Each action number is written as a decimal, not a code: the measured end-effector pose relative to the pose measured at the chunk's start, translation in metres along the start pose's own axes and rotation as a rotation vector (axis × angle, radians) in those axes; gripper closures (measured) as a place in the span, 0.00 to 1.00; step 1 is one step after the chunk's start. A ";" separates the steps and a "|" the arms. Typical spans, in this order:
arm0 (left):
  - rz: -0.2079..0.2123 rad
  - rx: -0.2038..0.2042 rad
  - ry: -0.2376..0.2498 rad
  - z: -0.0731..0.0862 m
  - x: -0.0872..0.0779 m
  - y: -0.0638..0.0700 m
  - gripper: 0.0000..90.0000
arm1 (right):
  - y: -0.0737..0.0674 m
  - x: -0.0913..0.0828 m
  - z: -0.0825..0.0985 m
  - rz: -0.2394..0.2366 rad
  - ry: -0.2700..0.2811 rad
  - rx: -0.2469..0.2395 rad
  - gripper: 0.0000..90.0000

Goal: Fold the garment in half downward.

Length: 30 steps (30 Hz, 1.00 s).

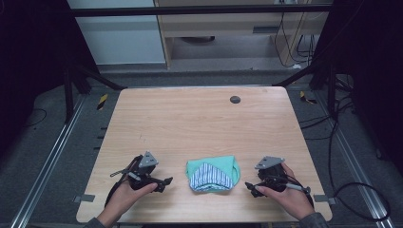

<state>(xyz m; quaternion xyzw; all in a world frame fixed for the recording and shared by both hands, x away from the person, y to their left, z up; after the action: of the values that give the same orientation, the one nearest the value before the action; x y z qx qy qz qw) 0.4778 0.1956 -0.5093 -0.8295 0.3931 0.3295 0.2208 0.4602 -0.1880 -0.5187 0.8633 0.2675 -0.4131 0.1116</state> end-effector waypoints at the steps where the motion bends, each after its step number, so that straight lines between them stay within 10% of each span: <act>1: -0.003 -0.001 -0.002 0.000 0.000 -0.002 0.09 | 0.006 0.002 -0.001 0.012 0.002 0.023 0.12; 8: -0.033 -0.016 -0.007 -0.006 0.009 -0.028 0.05 | 0.024 0.008 -0.009 0.057 0.010 0.027 0.24; 19: -0.111 -0.053 -0.035 -0.022 0.042 -0.076 0.06 | 0.058 0.032 -0.043 0.079 0.030 0.187 0.05; 30: -0.157 -0.090 -0.047 -0.025 0.056 -0.111 0.06 | 0.094 0.068 -0.066 0.114 0.040 0.286 0.09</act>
<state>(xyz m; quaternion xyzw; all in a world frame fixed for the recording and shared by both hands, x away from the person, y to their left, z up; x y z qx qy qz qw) 0.6022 0.2176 -0.5202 -0.8588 0.3066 0.3480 0.2177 0.5901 -0.2141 -0.5318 0.8922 0.1588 -0.4227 0.0055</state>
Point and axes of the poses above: each handheld gripper's, and its own axes: x roughly forward along the jaws, z roughly out of its underside, y roughly to its right, the point moved 5 cm from there along x, roughly forward along the jaws, and after that the axes turned 10 degrees about x, right-handed, at the moved point
